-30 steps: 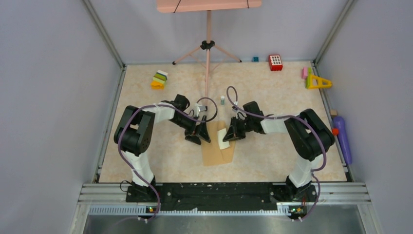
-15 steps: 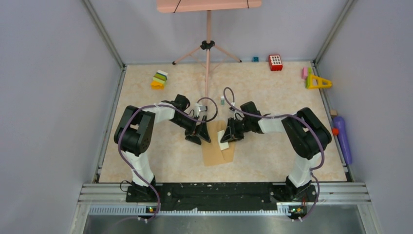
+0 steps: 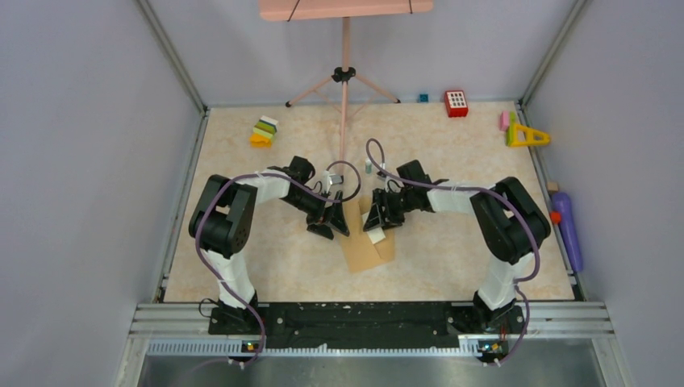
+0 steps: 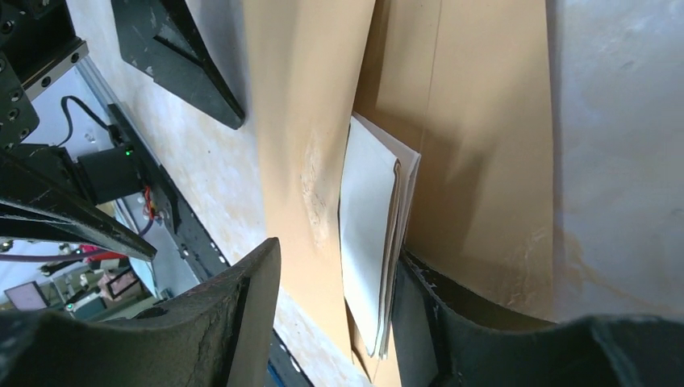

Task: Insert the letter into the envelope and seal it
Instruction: Place the letter in the envelope.

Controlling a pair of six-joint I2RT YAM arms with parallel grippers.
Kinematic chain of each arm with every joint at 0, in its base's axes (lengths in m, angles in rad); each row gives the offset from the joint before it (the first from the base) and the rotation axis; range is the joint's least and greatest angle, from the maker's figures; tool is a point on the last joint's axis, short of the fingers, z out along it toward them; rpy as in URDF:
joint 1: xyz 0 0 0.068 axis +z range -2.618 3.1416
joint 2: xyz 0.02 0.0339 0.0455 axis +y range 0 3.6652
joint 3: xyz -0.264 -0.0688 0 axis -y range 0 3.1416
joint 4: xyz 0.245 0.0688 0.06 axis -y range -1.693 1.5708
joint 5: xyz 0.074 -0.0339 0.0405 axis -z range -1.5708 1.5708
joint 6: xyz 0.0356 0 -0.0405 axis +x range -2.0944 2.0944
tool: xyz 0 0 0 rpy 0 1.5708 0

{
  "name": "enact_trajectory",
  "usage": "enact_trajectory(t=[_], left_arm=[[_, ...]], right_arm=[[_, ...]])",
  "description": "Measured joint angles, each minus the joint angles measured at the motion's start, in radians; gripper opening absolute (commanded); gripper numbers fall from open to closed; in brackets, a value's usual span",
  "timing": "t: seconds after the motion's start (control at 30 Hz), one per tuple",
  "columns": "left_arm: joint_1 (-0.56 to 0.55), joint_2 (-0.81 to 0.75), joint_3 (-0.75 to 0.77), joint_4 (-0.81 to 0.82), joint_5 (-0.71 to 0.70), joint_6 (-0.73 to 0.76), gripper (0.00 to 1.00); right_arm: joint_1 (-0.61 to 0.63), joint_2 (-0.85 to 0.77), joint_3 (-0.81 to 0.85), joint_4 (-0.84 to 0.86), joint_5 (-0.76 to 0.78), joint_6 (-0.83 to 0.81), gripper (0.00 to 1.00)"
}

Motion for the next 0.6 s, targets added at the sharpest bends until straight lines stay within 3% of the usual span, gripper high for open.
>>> enact_trajectory(t=[0.6], left_arm=[[-0.006,0.0,0.054,0.028,-0.008,-0.017,0.99]], right_arm=[[-0.009,-0.006,0.02,-0.038,0.023,-0.031,0.55]])
